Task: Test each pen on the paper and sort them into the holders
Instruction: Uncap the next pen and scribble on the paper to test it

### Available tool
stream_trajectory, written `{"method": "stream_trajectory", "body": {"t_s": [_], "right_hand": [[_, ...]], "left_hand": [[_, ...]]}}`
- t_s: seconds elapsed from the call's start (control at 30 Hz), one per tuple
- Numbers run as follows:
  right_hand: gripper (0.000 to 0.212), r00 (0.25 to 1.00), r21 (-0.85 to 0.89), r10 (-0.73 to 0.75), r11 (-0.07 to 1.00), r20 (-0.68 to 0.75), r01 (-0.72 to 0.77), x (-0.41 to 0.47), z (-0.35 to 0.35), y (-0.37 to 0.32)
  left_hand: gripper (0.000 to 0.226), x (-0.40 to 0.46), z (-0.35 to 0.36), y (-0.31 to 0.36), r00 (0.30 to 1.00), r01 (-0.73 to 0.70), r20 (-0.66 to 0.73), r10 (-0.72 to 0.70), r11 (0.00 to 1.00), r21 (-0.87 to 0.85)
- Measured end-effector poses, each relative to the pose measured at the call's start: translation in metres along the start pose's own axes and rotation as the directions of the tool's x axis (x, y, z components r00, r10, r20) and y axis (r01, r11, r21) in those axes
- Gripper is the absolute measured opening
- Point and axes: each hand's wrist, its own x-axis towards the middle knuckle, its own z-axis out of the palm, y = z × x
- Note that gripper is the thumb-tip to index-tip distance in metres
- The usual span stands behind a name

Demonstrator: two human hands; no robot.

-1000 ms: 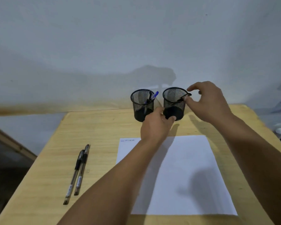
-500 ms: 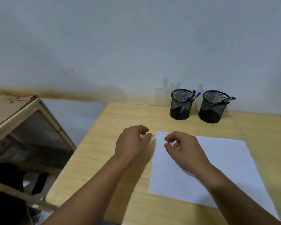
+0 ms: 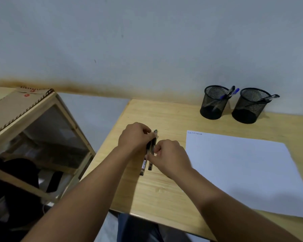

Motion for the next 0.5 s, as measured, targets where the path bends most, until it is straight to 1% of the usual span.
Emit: {"method": "stream_trajectory", "body": {"t_s": [0.17,0.27,0.33,0.4,0.47,0.5], "right_hand": [[0.015,0.999,0.005,0.033,0.999,0.015,-0.033,0.001,-0.009,-0.009],[0.009,0.995,0.040,0.099,0.994,0.018,-0.099,0.002,-0.013,-0.002],[0.010,0.993,0.115,0.118,0.986,0.005,-0.117,0.001,-0.019,0.006],[0.009,0.994,0.180,0.112,0.978,-0.008,-0.109,-0.005,-0.031,0.014],[0.011,0.995,0.209,0.097,0.974,-0.037,-0.087,-0.015,-0.045,0.024],[0.012,0.994,0.205,0.090,0.976,-0.059,-0.076,-0.022,-0.052,0.030]], "left_hand": [[0.025,-0.001,0.003,0.008,1.000,0.022,-0.001,-0.022,1.000,0.018],[0.022,-0.001,0.005,0.012,0.999,0.040,0.018,-0.039,0.998,-0.050],[0.021,-0.003,0.004,0.016,0.999,0.048,0.026,-0.045,0.986,-0.157],[0.022,-0.008,0.000,0.025,0.999,0.051,0.019,-0.047,0.945,-0.323],[0.023,-0.016,-0.006,0.036,0.998,0.062,0.048,-0.044,0.863,-0.502],[0.023,-0.020,-0.009,0.043,0.996,0.082,0.084,-0.042,0.817,-0.570]]}}
